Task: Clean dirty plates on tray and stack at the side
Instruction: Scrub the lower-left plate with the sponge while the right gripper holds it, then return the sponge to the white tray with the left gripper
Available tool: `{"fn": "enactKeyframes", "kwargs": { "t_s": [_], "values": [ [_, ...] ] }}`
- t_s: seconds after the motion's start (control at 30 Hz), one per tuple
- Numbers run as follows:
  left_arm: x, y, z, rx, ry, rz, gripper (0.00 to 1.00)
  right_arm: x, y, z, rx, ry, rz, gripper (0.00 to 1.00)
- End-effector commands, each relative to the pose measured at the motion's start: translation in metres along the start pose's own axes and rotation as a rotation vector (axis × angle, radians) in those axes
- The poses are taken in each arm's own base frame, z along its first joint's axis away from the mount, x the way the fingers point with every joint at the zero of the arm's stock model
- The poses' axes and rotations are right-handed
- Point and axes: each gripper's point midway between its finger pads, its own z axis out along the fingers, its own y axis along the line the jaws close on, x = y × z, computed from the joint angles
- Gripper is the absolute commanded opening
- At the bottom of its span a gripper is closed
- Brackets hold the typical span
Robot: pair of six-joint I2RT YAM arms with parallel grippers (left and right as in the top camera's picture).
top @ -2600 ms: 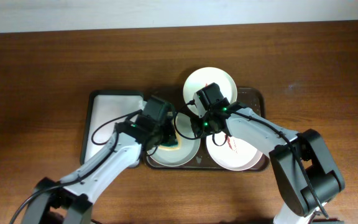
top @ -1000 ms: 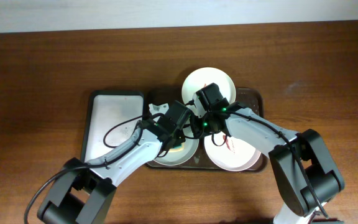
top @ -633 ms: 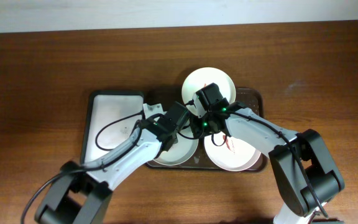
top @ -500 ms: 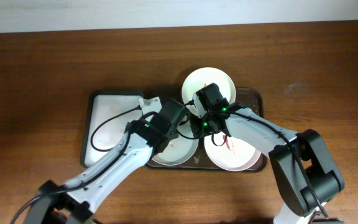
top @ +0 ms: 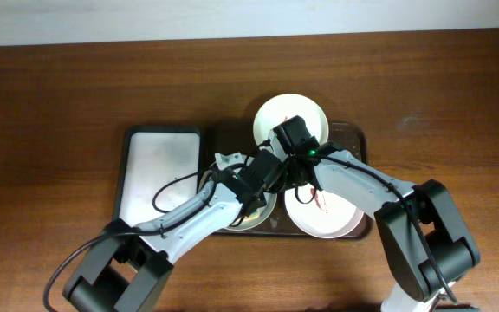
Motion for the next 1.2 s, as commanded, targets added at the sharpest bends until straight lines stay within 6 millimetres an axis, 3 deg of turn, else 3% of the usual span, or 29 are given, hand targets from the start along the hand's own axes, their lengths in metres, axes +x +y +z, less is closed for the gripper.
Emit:
{"fn": "enactKeyframes", "kwargs": {
  "t_s": [0.0,0.1,0.2,0.37,0.43,0.53,0.63,0.73,0.9,1.0,1.07,1.1,1.13,1.17],
  "values": [
    [-0.014,0.029,0.011,-0.162,-0.112,0.021,0.0,-0.005,0.005,-0.001,-0.004,-0.01,-0.005,0.04],
    [-0.029,0.034,0.003,-0.182,-0.149,0.058,0.0,-0.005,0.004,-0.001,-0.004,-0.009,-0.005,0.04],
    [-0.039,0.024,-0.031,-0.097,-0.142,0.078,0.0,-0.006,0.004,-0.001,-0.003,-0.01,-0.004,0.04],
    [-0.063,0.031,-0.091,0.031,-0.215,0.167,0.0,-0.006,0.002,-0.001,0.009,-0.014,-0.003,0.04],
    [-0.074,0.04,-0.099,0.049,-0.224,0.23,0.0,-0.007,0.002,-0.001,0.008,-0.015,-0.004,0.04],
    [-0.086,0.061,-0.089,0.083,-0.155,0.257,0.0,-0.011,0.005,-0.01,0.007,-0.023,-0.007,0.04],
    [-0.097,0.077,-0.079,0.171,-0.09,0.272,0.0,-0.02,0.009,-0.031,0.02,-0.045,-0.014,0.04],
    [-0.109,0.115,-0.055,0.172,-0.025,0.204,0.0,-0.018,0.013,-0.049,0.025,-0.022,-0.011,0.04],
    [-0.095,0.121,-0.002,0.201,0.114,0.273,0.0,-0.033,-0.008,-0.087,0.206,-0.089,-0.042,0.04],
    [-0.089,0.122,0.021,0.187,0.155,0.28,0.0,-0.042,-0.008,-0.114,0.266,-0.152,-0.111,0.04],
    [-0.085,0.128,0.034,0.146,0.181,0.289,0.0,-0.051,-0.014,-0.143,0.43,-0.231,-0.174,0.04],
    [-0.084,0.128,0.035,0.146,0.185,0.289,0.21,-0.054,-0.015,-0.153,0.504,-0.26,-0.213,0.04],
    [-0.084,0.128,0.035,0.145,0.186,0.289,0.48,-0.057,-0.014,-0.16,0.563,-0.279,-0.249,0.04],
    [-0.084,0.128,0.035,0.146,0.185,0.289,0.59,-0.059,-0.01,-0.165,0.626,-0.302,-0.287,0.04]
  ]
}}
